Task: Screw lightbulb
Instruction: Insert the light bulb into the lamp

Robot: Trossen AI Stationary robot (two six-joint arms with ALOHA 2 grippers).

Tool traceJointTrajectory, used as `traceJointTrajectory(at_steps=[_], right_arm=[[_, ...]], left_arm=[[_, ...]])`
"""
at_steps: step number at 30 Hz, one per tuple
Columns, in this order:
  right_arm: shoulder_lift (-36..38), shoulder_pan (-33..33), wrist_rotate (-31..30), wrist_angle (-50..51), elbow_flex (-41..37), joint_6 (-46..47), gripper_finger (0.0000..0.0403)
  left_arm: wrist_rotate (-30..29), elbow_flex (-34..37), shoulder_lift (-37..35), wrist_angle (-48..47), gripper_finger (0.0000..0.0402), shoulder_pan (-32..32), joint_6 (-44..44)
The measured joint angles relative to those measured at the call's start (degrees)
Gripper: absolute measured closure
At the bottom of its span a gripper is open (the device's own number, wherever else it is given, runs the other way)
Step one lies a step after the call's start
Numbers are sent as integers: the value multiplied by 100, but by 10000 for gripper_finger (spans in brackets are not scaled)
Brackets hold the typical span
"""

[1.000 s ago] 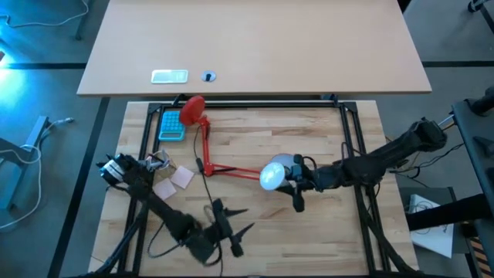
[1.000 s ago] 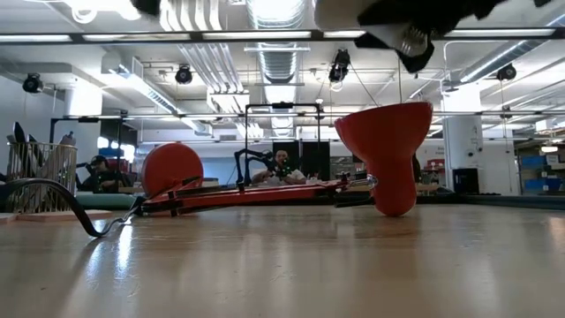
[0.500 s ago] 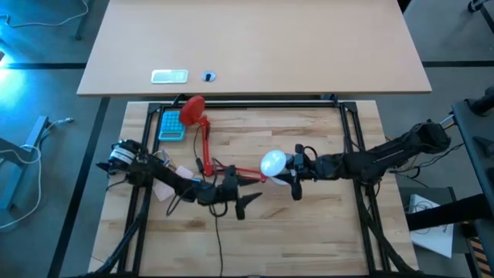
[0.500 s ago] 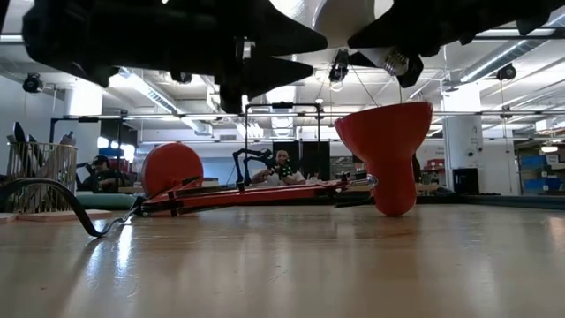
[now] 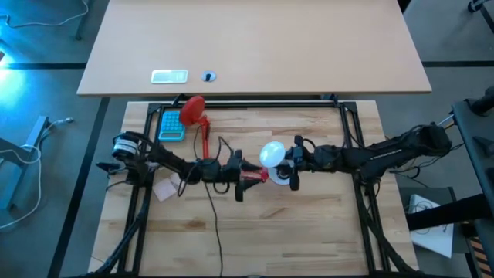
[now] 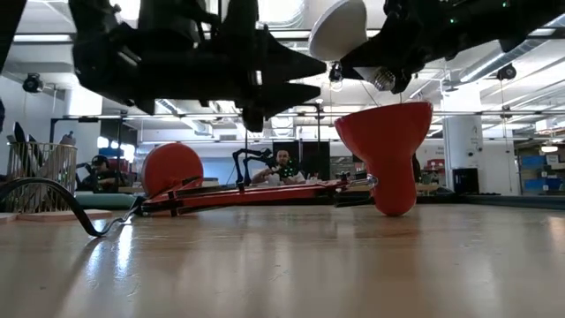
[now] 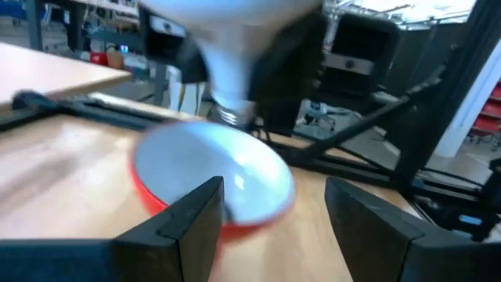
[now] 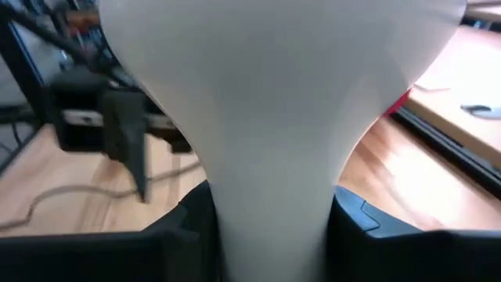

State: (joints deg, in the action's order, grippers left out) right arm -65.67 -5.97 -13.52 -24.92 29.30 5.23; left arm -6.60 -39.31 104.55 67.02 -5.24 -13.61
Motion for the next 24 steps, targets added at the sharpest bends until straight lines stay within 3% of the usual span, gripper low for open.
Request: traceJointTrajectory(at_steps=[10,14,24], right_arm=[[-74,102,55,-295,-331,-38,270],[-206,99,55,-343,-333,-31,267],[-262,99,214,-195,-284,-353,267]], left_arm=[[223,-2,9,46,187,329,155],[635,4,15,64,187,526,189],[713,-31,20,180,187,583,927]])
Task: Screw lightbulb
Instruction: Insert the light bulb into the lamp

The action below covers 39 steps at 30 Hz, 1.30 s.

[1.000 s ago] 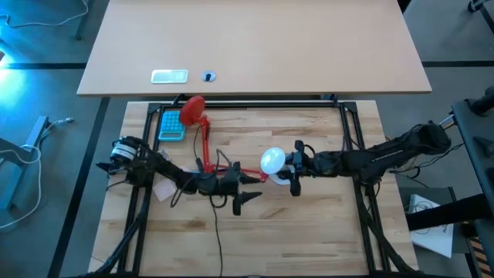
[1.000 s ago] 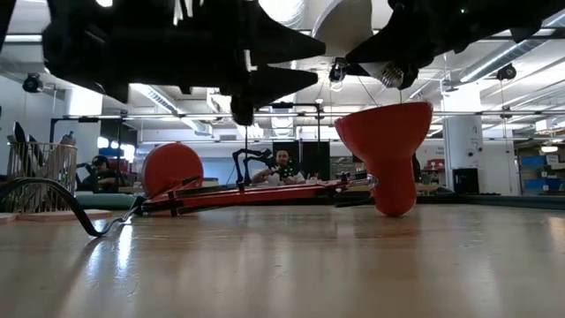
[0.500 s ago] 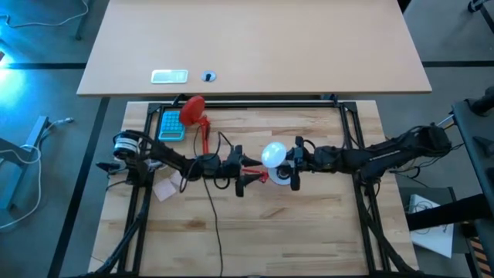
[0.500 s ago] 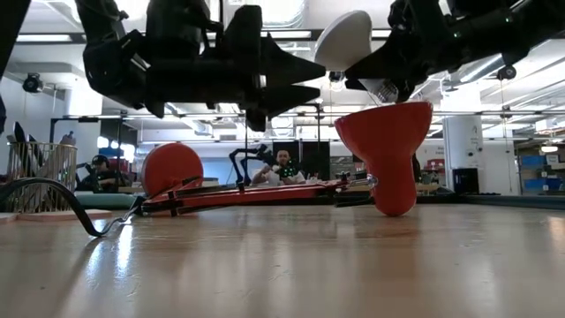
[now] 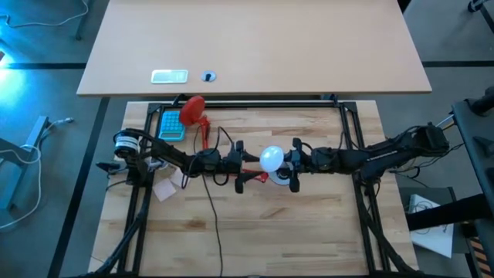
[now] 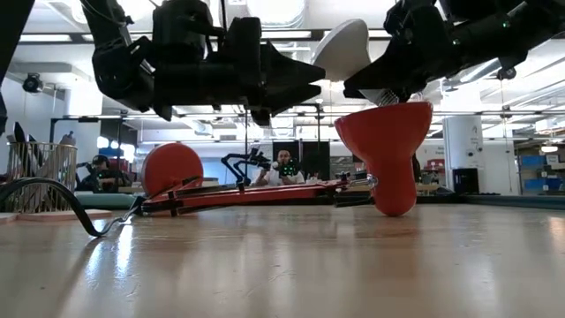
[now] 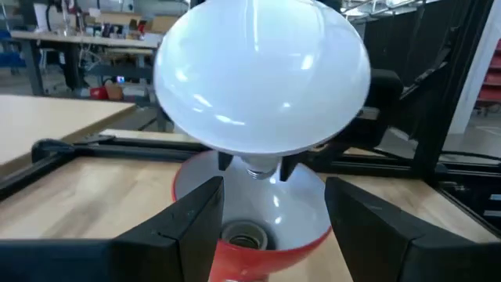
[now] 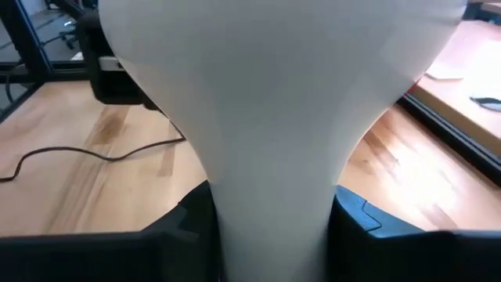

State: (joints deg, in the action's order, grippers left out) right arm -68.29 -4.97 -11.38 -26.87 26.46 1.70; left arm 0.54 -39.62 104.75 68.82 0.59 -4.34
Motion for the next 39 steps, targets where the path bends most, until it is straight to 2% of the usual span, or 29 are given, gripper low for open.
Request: traceJointTrajectory(at_steps=[6,12,16,22,31,39], right_arm=[[-11,0,8,-6,6,-200,255],[-7,-2,184,157,8,-155,257],[2,-4,297,508,8,105,252],[58,-4,291,1150,153,357,204],[152,-13,291,3154,1034,369,126],[337,-13,240,3939,1358,414,93]], left_arm=[[-50,-204,115,166,187,27,398],[168,-858,549,-169,187,42,390],[188,-887,565,-393,187,38,387],[170,-829,525,-476,187,43,325],[146,-828,520,-650,187,45,330],[-6,-826,516,-941,187,43,361]])
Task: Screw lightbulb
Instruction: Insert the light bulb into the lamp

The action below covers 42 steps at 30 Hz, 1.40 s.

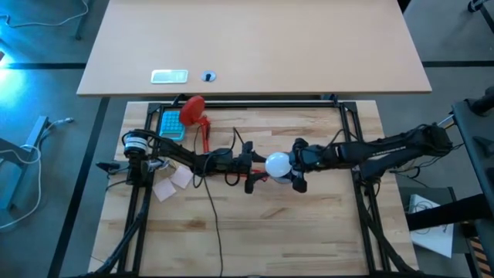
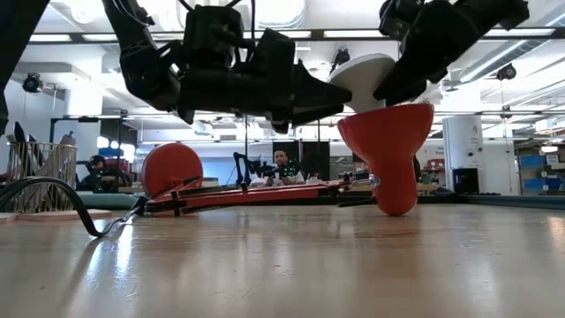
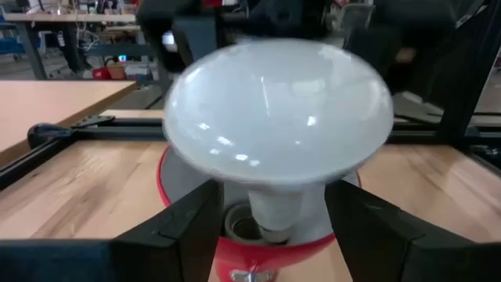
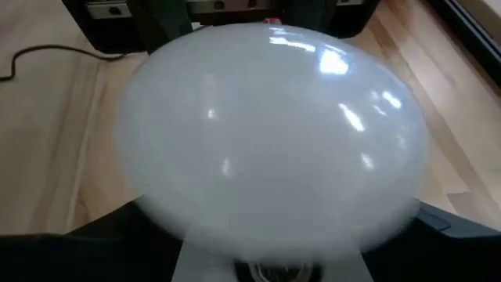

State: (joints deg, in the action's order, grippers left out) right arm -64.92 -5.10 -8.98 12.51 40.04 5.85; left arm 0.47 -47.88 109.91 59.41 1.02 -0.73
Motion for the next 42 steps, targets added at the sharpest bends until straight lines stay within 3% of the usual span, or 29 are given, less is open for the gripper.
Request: traceJointTrajectory(at_steps=[8,18,42], right_arm=[[144,0,-82,906,334,-5,100],[617,14,-314,1407,435,-225,95],[690,17,-366,1227,104,-125,105]], left_arm=[[-4,-243,0,-223,187,35,37],[-70,-1251,-2,-2190,187,59,432],[-450,-1336,-179,-3096,187,256,266]])
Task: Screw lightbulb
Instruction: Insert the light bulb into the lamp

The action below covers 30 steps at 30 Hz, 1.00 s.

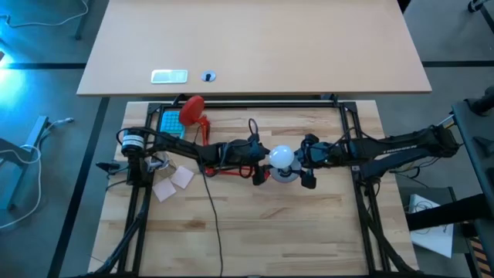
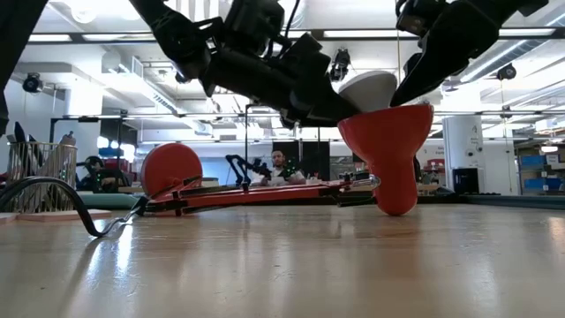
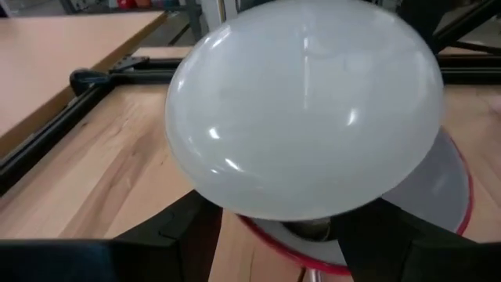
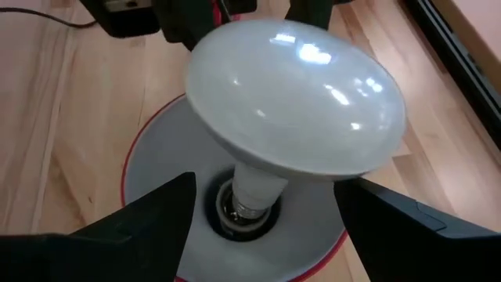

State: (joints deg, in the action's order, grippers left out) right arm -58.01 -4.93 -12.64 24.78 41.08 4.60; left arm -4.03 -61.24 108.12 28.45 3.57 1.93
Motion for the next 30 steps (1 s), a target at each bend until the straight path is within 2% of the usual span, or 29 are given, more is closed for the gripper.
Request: traceJointTrajectory(at_steps=[7,14,22,30], right_arm=[[286,-7,98,140,3,26,97],[680,-7,98,683,250,155,104],[804,-4,62,592,356,148,106],[176,2,-477,-595,356,88,117]], left_arm=[[1,-3,-17,-106,187,-43,-41],[42,-3,-17,-118,187,-107,-32],[58,-3,-20,-139,187,-114,36],[65,-3,-39,-155,187,-114,101]])
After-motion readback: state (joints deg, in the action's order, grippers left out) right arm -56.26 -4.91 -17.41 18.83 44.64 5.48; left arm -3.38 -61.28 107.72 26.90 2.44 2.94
